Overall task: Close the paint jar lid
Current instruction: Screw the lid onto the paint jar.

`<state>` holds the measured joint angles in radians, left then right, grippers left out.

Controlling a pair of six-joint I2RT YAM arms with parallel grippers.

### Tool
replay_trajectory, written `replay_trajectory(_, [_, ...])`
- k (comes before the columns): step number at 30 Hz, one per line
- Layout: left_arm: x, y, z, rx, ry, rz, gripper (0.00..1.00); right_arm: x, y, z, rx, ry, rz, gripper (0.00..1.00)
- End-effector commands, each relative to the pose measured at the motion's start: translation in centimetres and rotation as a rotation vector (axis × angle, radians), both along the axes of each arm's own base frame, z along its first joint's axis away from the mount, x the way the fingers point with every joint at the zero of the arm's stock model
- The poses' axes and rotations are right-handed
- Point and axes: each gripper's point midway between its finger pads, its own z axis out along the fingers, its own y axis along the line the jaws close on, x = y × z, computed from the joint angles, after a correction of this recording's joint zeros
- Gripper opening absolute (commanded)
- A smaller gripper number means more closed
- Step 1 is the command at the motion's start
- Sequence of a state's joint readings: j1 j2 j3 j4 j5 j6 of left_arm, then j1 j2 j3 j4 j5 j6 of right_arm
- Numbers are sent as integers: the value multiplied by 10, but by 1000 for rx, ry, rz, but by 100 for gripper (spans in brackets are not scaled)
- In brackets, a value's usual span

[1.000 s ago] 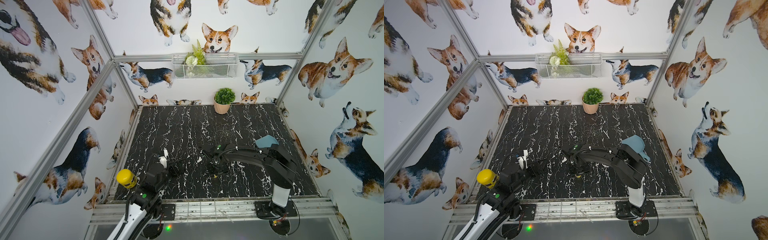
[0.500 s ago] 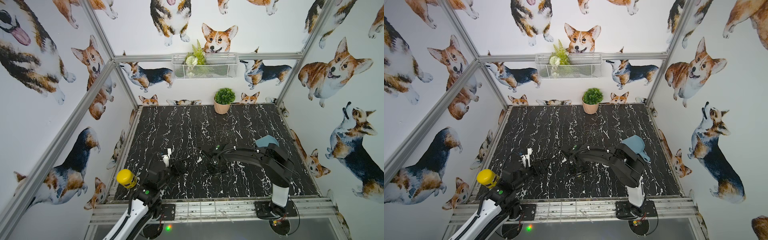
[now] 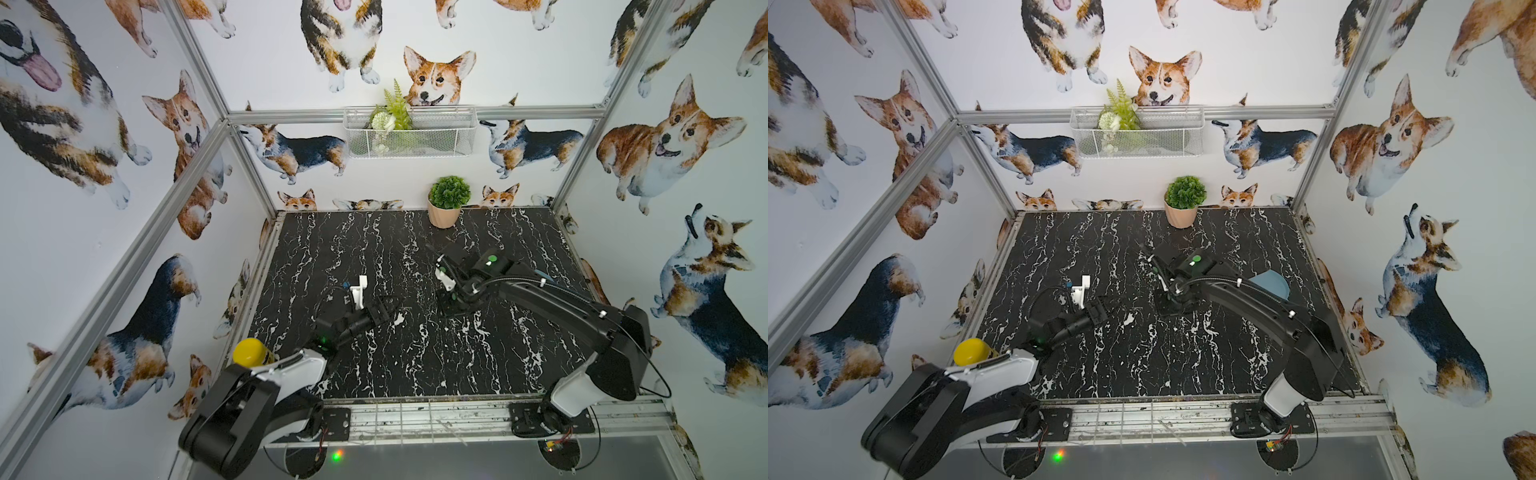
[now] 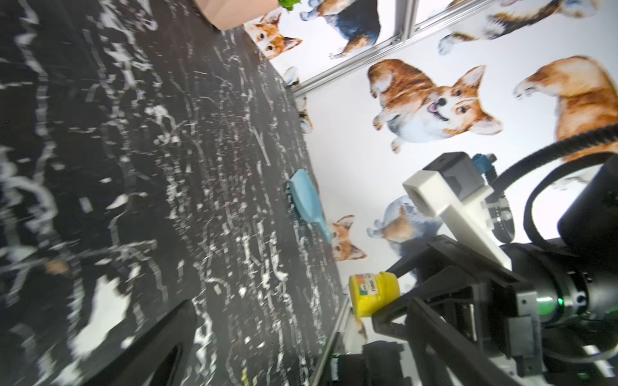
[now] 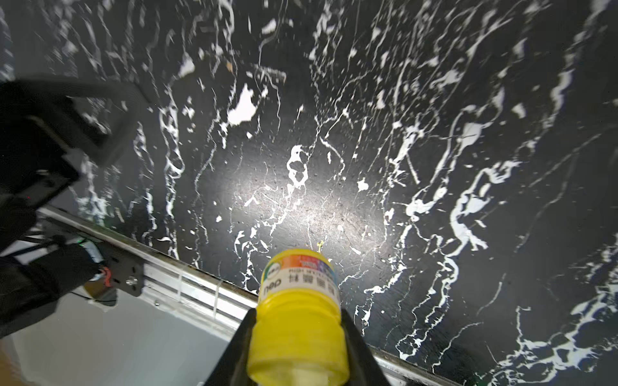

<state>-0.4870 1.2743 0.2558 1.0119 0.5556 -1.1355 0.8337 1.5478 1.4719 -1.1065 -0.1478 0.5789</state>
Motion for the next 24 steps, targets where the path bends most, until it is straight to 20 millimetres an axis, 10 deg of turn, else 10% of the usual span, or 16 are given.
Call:
replay_trajectory(1, [-29,-31,93,-206,-351,-185,100,-15,-12,30,66,70,29,26])
replay_trajectory(8, [-39,-56,120,-165,-600,-257,96,-15,-19,63,141,52,10,26])
replay_trajectory(24, [-47,-107,83,300,-1070,-138,96,-30,-22,71,217,183,26,25])
